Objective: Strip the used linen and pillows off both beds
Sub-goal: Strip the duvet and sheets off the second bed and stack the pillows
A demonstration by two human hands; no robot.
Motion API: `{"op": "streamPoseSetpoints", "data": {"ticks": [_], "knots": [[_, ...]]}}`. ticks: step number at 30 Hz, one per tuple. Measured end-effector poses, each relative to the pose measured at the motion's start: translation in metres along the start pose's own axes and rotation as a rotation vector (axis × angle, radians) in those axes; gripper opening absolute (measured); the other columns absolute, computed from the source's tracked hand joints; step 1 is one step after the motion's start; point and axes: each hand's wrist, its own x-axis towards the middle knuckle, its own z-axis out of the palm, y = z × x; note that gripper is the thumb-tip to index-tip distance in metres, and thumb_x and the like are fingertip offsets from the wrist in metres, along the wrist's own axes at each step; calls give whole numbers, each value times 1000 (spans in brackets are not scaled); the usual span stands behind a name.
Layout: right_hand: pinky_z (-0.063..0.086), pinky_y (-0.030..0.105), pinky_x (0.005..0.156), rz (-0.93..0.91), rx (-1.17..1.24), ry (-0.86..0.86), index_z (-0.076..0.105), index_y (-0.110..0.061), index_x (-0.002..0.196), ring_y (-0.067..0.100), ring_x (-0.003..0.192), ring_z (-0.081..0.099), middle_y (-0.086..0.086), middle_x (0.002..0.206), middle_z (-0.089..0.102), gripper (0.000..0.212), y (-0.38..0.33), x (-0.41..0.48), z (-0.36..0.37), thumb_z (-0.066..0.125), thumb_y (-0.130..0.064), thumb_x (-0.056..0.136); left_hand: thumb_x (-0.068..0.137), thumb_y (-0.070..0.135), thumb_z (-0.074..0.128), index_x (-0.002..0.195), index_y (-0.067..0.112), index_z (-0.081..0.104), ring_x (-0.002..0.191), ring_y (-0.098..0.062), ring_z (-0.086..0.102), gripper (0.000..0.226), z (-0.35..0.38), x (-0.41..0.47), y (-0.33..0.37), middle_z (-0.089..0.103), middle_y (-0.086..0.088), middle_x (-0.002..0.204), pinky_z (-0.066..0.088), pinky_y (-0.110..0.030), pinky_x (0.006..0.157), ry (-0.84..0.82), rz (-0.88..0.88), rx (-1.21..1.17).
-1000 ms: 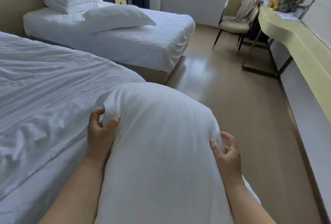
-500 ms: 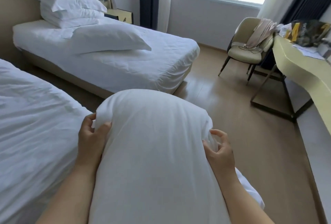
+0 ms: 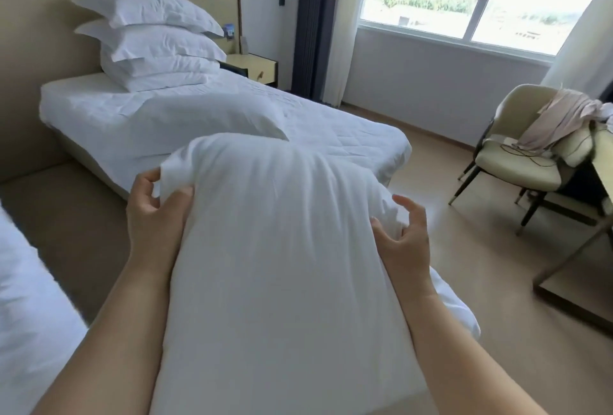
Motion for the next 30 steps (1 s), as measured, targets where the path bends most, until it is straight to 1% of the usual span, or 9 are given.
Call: {"op": "streamPoseSetpoints", "data": {"ticks": [5,9,13,19,23,25,27,28,30], "knots": [[45,40,97,-49,-15,-97,37,-51,118,20,100,57,5,112,61,58,22,170,59,65,-38,70,88,4,53,98,21,48,62,18,56,20,89,109,-56,59,17,79,40,-1,54,130,-13,4],[38,32,89,-57,-271,-324,27,-33,140,22,96,53,1,87,54,62,78,324,119,56,-24,87,90,18,56,133,12,37,105,-17,53,47,169,167,-163,51,-1,117,41,-28,84,178,-322,47],[34,33,99,109,-519,-597,12,-22,147,30,121,50,11,133,53,74,161,438,167,58,-22,88,88,24,59,146,13,16,130,-27,39,73,260,187,-255,33,-8,147,33,-37,104,91,-724,81],[22,35,111,244,-758,-750,8,-15,148,27,136,33,8,149,33,93,221,512,184,66,-43,80,73,28,76,147,11,12,138,-25,27,99,312,205,-285,22,-9,152,21,-35,112,269,-851,254],[25,36,110,592,-456,-741,9,-16,148,30,135,34,10,147,35,90,242,542,206,63,-45,82,77,28,73,148,15,11,136,-28,30,95,306,223,-305,24,-8,151,24,-41,114,358,-892,221],[37,32,95,592,-399,-811,35,-17,138,26,119,48,7,125,53,57,241,543,225,58,-30,88,79,32,70,147,22,11,133,-29,36,91,308,228,-309,30,-8,149,29,-44,111,364,-929,156],[37,31,68,418,-443,-803,57,-16,89,23,88,53,-1,80,58,9,233,544,248,53,-24,89,85,27,63,147,23,13,132,-29,38,80,311,227,-304,34,-7,147,30,-41,110,386,-950,95],[32,31,60,325,-440,-777,50,-15,67,22,76,47,-2,63,50,23,226,547,260,50,-24,88,87,24,60,147,23,17,131,-28,39,73,313,226,-300,37,-7,145,31,-41,108,402,-943,66],[27,32,54,191,-490,-722,40,-12,55,25,70,42,2,55,42,35,205,562,280,47,-21,88,86,20,63,145,22,21,127,-28,43,73,320,222,-291,42,-8,142,33,-40,107,429,-928,-8]]}}
